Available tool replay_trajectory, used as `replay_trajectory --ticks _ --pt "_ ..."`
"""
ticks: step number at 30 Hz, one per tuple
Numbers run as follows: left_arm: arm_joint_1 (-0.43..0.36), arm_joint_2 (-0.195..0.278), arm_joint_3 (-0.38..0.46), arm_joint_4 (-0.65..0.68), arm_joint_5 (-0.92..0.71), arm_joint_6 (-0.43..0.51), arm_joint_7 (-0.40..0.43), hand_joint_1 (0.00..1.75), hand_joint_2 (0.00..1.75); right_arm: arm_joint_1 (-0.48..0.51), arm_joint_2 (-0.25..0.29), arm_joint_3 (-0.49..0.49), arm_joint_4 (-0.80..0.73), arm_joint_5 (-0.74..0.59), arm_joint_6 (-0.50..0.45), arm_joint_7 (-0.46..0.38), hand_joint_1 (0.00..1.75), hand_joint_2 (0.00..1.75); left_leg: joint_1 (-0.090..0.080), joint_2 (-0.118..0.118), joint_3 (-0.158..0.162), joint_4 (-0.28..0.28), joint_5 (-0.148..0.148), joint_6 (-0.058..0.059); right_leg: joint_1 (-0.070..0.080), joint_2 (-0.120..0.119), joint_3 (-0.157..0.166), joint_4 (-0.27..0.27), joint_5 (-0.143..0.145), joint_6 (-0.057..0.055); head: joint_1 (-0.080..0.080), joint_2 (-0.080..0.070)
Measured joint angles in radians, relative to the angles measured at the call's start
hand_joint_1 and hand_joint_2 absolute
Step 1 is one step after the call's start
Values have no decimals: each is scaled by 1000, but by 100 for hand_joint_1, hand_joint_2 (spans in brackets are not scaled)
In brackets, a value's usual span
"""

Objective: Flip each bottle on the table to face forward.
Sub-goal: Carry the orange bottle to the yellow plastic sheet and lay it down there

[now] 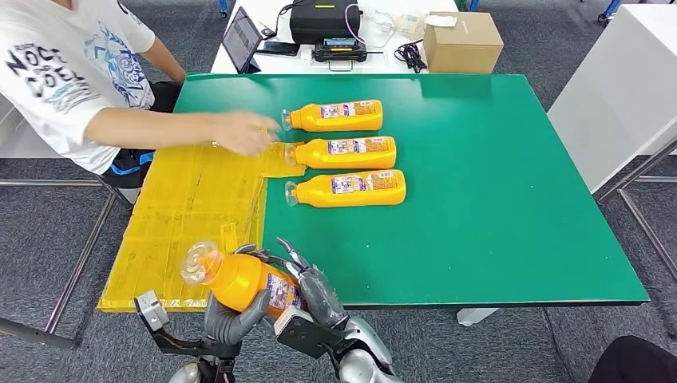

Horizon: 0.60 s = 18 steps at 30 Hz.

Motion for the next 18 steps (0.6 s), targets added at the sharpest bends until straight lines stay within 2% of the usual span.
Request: replay_trajectory --ticks 5,9,12,18 --pt "-10 0 1 -7 -31 34 -13 175 175 14 -5 -10 -42 -53 42 -23 0 0 0 -1 0 0 0 0 0 0 0 0 0 0 0 0" --pt "-46 1 19 -7 -96 122 -27 175 175 31 -20 -21 -138 -115 114 -31 0 0 0 -1 0 0 0 0 0 0 0 0 0 0 0 0" --pt "-90 4 50 -3 -175 239 -49 175 175 44 -34 -37 -213 -154 153 -41 0 0 0 -1 0 0 1 0 0 0 0 0 0 0 0 0" --pt "-185 10 132 29 -408 567 -139 175 175 74 -44 -80 -344 -218 147 -70 0 0 0 -1 -1 0 1 0 0 0 0 0 1 0 0 0"
